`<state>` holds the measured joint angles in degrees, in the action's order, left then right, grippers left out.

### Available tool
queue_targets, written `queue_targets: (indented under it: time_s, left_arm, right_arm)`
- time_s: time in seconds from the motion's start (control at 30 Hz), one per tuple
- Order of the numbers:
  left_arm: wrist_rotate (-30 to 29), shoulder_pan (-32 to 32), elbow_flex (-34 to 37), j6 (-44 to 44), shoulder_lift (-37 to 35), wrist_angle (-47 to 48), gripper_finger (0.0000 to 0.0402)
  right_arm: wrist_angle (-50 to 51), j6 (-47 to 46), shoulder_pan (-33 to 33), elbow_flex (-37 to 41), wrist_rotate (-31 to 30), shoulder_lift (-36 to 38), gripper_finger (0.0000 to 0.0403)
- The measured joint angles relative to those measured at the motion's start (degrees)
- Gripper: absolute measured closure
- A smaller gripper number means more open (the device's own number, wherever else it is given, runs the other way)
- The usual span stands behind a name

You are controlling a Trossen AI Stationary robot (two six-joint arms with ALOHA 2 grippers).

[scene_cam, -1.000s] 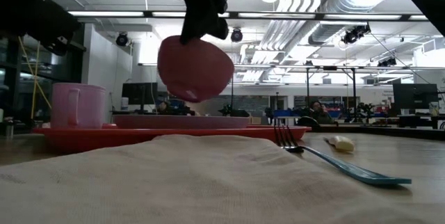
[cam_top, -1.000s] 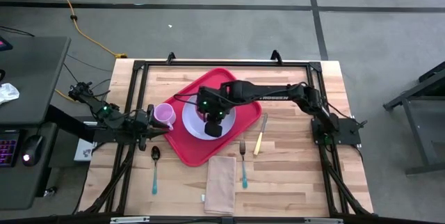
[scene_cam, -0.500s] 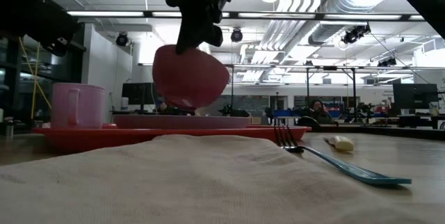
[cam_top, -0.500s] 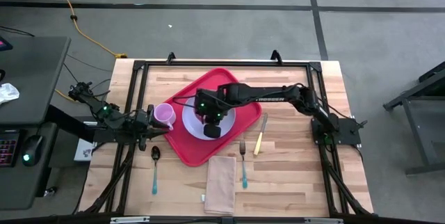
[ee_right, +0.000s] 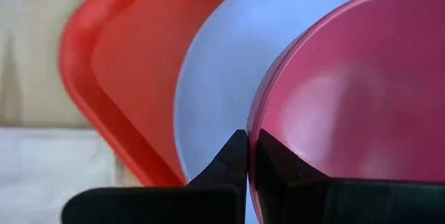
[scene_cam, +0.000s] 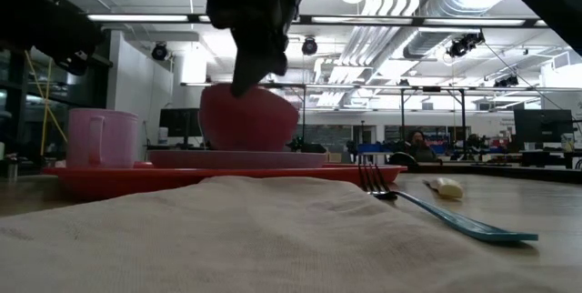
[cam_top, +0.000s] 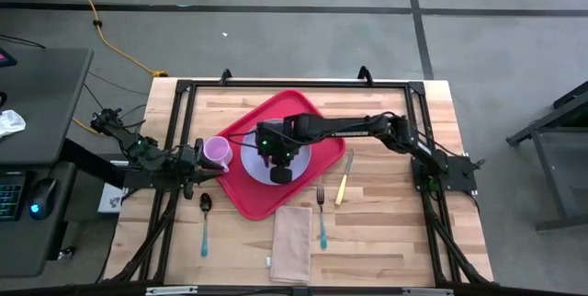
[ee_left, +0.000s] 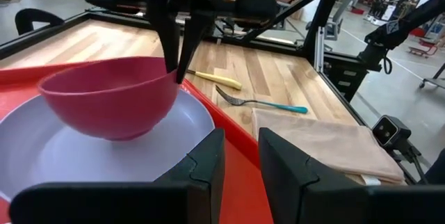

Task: Set up tray
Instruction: Put the pink bowl on top of the white plate on the red serving tray

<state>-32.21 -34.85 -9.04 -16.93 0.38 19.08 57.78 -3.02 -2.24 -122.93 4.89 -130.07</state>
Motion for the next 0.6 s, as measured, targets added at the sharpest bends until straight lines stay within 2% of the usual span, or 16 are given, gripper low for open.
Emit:
queue_targets:
  time_s: [0.6]
  left_arm:
    - [-0.4,0.0,0.0,-1.4,0.0,1.5,0.0284]
  right_arm:
    - [-0.2,2.0,0.0,0.0,0.4,-2.0,0.0403]
